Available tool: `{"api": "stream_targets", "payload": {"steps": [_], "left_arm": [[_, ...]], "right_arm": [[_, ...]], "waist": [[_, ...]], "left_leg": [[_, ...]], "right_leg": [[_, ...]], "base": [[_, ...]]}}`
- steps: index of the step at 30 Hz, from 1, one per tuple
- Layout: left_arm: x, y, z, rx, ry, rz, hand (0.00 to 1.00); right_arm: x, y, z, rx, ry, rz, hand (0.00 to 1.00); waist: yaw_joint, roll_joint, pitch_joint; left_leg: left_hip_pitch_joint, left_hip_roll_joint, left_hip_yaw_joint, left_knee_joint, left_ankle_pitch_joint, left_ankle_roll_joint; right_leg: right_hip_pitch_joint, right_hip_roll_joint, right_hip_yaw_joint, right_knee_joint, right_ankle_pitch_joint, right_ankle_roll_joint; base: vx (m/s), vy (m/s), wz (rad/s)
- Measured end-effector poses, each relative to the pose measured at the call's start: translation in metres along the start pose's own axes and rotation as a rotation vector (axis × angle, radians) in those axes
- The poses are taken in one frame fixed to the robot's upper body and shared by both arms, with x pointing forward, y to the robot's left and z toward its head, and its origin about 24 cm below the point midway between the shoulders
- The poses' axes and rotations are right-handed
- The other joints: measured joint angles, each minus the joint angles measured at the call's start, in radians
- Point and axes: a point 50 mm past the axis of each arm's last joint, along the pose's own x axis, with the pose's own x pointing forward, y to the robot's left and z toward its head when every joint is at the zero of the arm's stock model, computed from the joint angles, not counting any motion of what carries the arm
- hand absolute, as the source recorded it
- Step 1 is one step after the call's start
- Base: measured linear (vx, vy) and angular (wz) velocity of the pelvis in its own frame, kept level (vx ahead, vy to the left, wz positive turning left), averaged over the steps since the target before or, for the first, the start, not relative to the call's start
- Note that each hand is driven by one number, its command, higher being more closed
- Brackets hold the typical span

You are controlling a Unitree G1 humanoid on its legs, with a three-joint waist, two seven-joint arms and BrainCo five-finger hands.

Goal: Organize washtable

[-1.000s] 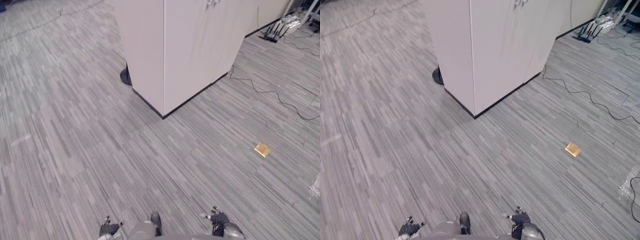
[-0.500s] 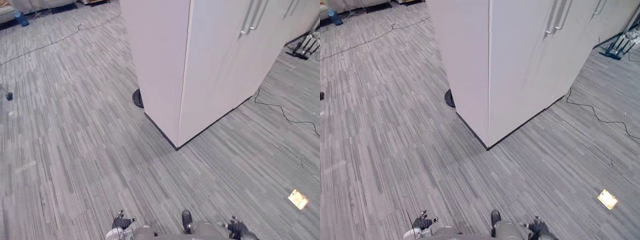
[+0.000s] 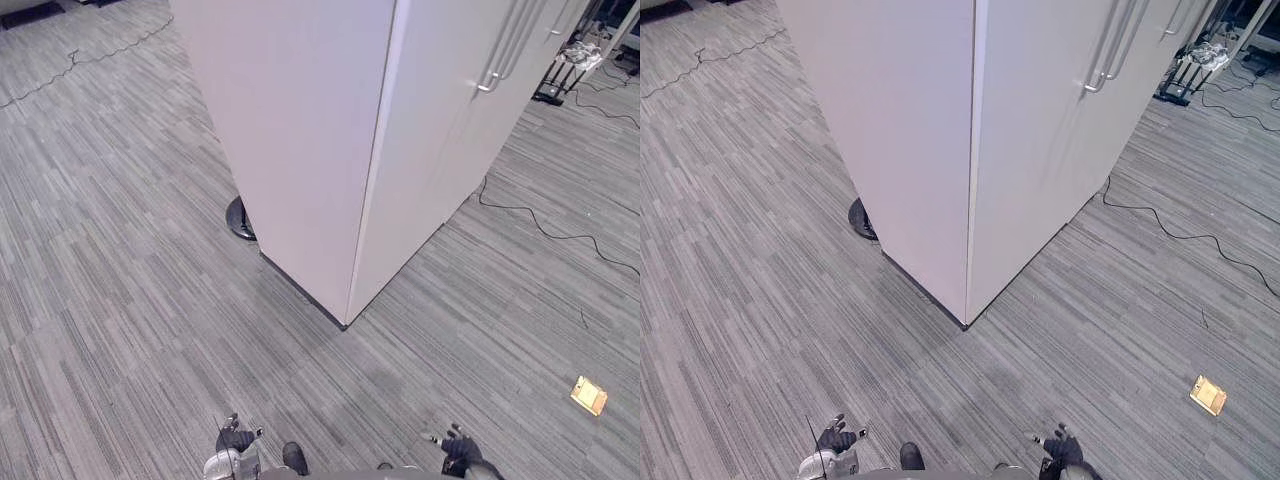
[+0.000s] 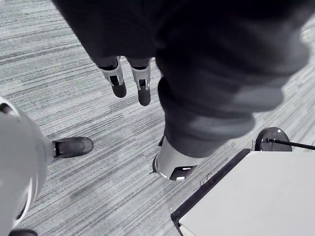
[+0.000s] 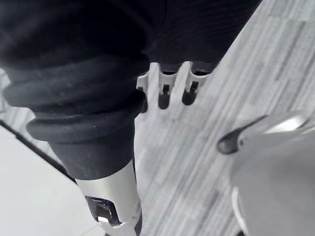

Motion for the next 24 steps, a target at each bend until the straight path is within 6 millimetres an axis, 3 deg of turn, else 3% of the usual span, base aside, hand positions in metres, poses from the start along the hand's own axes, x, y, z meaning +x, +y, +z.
{"api": "stream_targets", "payload": {"steps": [1,4,10,14,17,20,21,23,24], "left_arm": [[0.000,0.005,-0.010,0.044,0.042,0.010,0.00],[0.000,0.006,-0.009,0.045,0.039,0.011,0.00],[0.000,0.008,-0.010,0.034,0.043,0.017,0.00],[0.000,0.010,-0.009,-0.034,0.036,0.034,0.00],[0.001,0.004,0.005,-0.080,-0.027,0.004,0.00],[-0.001,0.002,0.013,-0.119,-0.075,-0.012,0.00],[-0.001,0.002,0.017,-0.145,-0.092,-0.011,0.00],[-0.001,0.002,0.018,-0.174,-0.097,-0.010,0.00],[-0.001,0.006,0.021,-0.172,-0.113,-0.003,0.00]], "right_arm": [[0.003,0.006,0.007,-0.002,0.001,0.029,0.00],[0.003,0.011,0.006,0.004,0.005,0.040,0.00],[0.001,0.006,-0.005,0.096,0.040,0.013,0.00],[-0.002,-0.004,-0.014,0.206,0.072,-0.031,0.00],[0.002,-0.009,-0.002,0.179,0.055,-0.034,0.00],[0.007,-0.004,0.024,0.081,-0.024,0.001,0.00],[0.007,-0.001,0.035,0.071,-0.076,0.012,0.00],[0.007,0.001,0.044,0.079,-0.128,0.015,0.00],[0.007,0.006,0.045,0.090,-0.131,0.024,0.00]], "waist": [[-0.020,-0.013,0.045],[-0.019,-0.025,0.048],[-0.020,-0.034,0.047],[0.003,-0.026,0.050],[0.012,-0.009,0.096],[0.054,-0.009,0.133],[0.061,-0.014,0.136],[0.051,-0.032,0.129],[0.049,-0.071,0.130]], "left_leg": [[-0.006,-0.038,-0.067,-0.029,0.003,0.001],[-0.005,-0.053,-0.069,-0.029,0.004,0.013],[0.027,-0.051,-0.128,-0.028,0.004,0.013],[0.024,-0.048,-0.191,-0.021,0.006,0.012],[0.008,-0.054,-0.294,-0.020,0.038,0.017],[0.007,-0.058,-0.329,-0.021,0.054,0.017],[-0.001,-0.064,-0.325,-0.022,0.028,0.010],[-0.031,-0.076,-0.253,-0.002,-0.034,-0.045],[-0.041,-0.092,-0.208,0.031,-0.036,-0.031]], "right_leg": [[-0.001,-0.039,-0.033,-0.101,-0.019,0.026],[0.011,-0.052,-0.033,-0.104,-0.014,0.028],[0.067,-0.051,-0.120,-0.102,-0.011,0.024],[0.084,-0.047,-0.204,-0.083,-0.010,0.022],[0.081,-0.058,-0.311,-0.017,-0.011,0.021],[0.072,-0.077,-0.368,0.057,-0.027,0.016],[0.075,-0.094,-0.407,0.082,-0.041,0.019],[0.080,-0.142,-0.474,0.091,-0.057,0.019],[0.073,-0.185,-0.489,0.088,-0.073,0.017]], "base": [[0.13,-0.016,0.03],[0.12,0.009,0.03],[0.10,-0.048,0.33],[0.03,-0.058,0.40],[-0.05,-0.022,0.91],[-0.10,0.025,0.59],[-0.16,0.037,0.80],[-0.16,0.058,0.95],[-0.04,0.066,0.62]]}}
